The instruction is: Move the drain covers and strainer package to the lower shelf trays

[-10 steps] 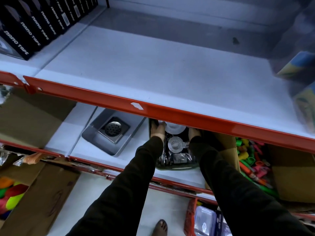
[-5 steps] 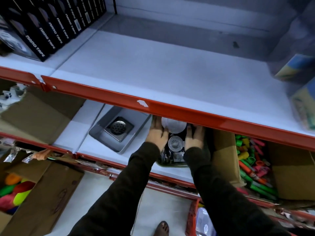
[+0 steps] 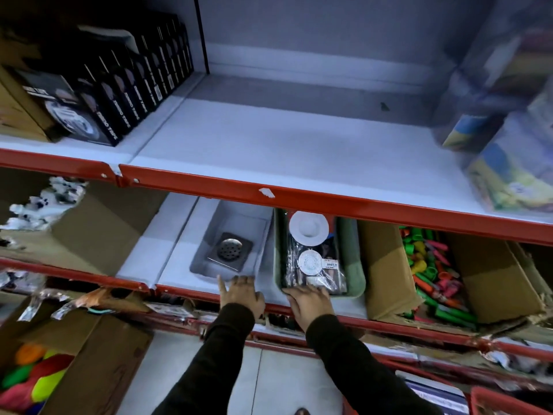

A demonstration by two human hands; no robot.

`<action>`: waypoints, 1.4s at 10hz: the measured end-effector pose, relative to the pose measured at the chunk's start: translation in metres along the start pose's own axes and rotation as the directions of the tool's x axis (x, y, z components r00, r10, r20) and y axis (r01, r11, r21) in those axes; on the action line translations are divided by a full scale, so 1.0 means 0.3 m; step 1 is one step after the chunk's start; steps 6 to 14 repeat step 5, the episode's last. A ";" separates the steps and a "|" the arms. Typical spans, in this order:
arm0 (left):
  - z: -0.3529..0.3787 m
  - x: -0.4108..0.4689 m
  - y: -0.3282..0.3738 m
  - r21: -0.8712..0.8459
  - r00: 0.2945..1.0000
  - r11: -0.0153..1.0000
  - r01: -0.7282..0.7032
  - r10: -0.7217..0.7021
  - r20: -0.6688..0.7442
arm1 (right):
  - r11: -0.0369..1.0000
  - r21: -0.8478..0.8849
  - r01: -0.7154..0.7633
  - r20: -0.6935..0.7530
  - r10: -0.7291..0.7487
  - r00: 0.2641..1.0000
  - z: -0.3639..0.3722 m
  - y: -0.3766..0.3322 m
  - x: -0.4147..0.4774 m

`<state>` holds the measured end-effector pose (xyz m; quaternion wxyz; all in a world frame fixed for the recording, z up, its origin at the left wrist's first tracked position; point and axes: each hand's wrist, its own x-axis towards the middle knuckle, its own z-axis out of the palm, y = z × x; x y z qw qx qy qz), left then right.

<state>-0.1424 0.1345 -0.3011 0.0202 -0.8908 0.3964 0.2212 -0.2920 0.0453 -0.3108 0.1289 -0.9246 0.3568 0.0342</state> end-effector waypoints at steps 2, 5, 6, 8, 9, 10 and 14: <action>0.009 -0.086 0.027 -0.037 0.990 0.991 -0.125 0.127 0.067 | 0.998 0.037 -0.043 0.092 0.039 0.995 -0.008 -0.122 -0.067; -0.070 -0.154 -0.055 -0.021 0.957 0.965 -0.261 0.256 -0.139 | 0.987 0.079 -0.138 -0.119 0.147 0.982 -0.077 -0.219 -0.156; -0.070 -0.154 -0.055 -0.021 0.957 0.965 -0.261 0.256 -0.139 | 0.987 0.079 -0.138 -0.119 0.147 0.982 -0.077 -0.219 -0.156; -0.070 -0.154 -0.055 -0.021 0.957 0.965 -0.261 0.256 -0.139 | 0.987 0.079 -0.138 -0.119 0.147 0.982 -0.077 -0.219 -0.156; -0.070 -0.154 -0.055 -0.021 0.957 0.965 -0.261 0.256 -0.139 | 0.987 0.079 -0.138 -0.119 0.147 0.982 -0.077 -0.219 -0.156; -0.070 -0.154 -0.055 -0.021 0.957 0.965 -0.261 0.256 -0.139 | 0.987 0.079 -0.138 -0.119 0.147 0.982 -0.077 -0.219 -0.156; -0.070 -0.154 -0.055 -0.021 0.957 0.965 -0.261 0.256 -0.139 | 0.987 0.079 -0.138 -0.119 0.147 0.982 -0.077 -0.219 -0.156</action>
